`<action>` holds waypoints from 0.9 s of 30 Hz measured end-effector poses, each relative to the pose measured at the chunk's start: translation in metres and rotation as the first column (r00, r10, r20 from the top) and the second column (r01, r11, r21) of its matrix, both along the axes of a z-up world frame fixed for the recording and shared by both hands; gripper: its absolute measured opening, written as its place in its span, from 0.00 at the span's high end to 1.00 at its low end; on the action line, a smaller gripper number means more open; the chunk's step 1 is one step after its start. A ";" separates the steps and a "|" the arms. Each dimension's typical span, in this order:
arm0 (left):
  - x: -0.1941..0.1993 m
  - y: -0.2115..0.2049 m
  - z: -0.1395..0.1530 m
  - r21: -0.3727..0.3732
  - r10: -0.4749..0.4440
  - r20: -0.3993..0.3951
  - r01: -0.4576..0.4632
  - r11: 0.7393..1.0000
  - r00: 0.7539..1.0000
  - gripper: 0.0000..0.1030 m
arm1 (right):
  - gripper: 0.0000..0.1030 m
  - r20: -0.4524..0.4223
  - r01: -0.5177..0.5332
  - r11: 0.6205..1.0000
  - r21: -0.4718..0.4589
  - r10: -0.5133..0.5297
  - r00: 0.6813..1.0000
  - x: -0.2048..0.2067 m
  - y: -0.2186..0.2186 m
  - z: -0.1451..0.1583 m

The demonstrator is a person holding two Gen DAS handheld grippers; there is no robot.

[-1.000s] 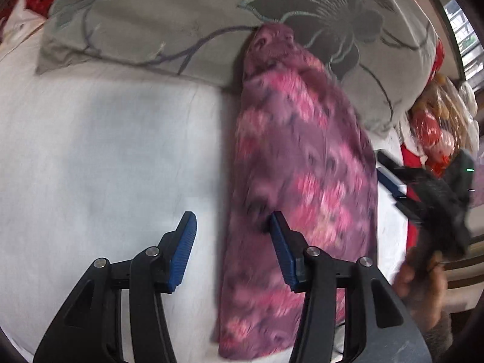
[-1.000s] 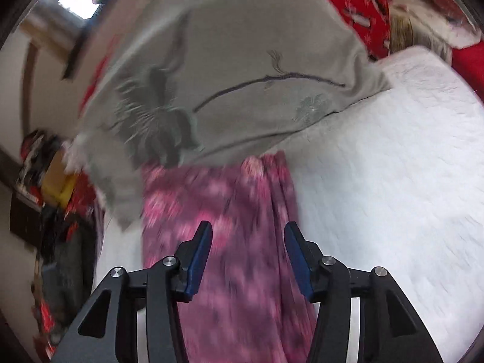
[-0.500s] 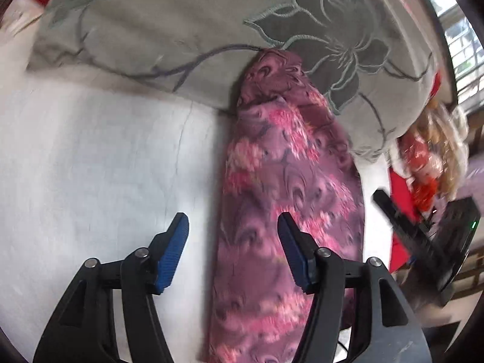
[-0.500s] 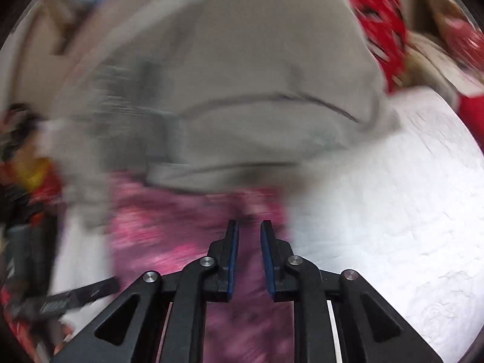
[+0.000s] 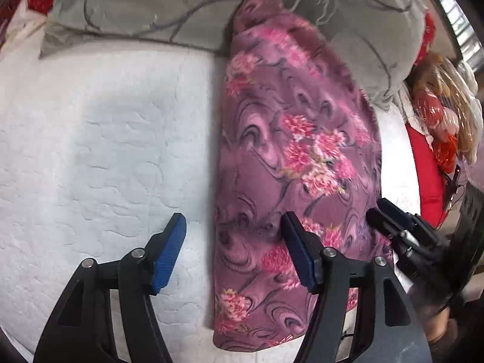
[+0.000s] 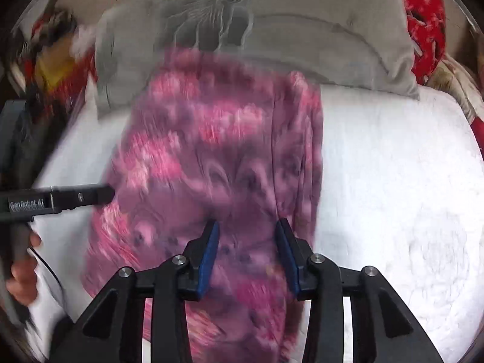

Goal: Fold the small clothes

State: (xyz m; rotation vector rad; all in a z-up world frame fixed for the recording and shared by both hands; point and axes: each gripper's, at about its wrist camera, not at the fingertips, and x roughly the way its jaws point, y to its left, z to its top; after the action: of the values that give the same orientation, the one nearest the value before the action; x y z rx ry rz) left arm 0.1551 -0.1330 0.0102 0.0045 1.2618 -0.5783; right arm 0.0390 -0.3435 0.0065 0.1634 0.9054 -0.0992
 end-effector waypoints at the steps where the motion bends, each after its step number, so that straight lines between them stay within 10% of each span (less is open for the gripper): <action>1: 0.000 0.001 0.002 -0.001 -0.004 -0.008 0.004 1.000 1.000 0.36 | 0.61 -0.014 0.018 1.000 0.025 -0.018 1.000 -0.001 -0.005 0.004; 7: 0.031 0.025 0.001 -0.110 0.052 -0.124 -0.066 0.992 0.991 0.36 | 0.54 0.084 0.253 0.893 0.372 -0.304 0.949 -0.017 -0.086 0.022; 14: 0.041 0.019 -0.011 -0.210 0.000 -0.204 -0.044 0.977 0.979 0.35 | 0.45 0.017 0.182 0.764 0.619 -0.244 0.970 0.017 -0.095 -0.032; 20: 0.048 -0.006 -0.016 -0.249 -0.003 -0.238 -0.058 0.967 0.971 0.31 | 0.26 0.071 0.142 0.814 0.563 -0.218 0.973 0.033 -0.082 -0.030; 27: 0.043 -0.009 -0.010 -0.256 0.003 -0.219 -0.060 0.965 0.976 0.76 | 0.77 0.087 0.116 0.891 0.438 -0.171 0.981 0.025 -0.066 -0.013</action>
State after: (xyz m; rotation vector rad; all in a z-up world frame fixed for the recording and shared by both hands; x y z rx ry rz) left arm 0.1981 -0.1424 -0.0001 -0.3066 1.3853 -0.7291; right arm 0.0640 -0.4098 -0.0069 0.6463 0.7798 -0.0236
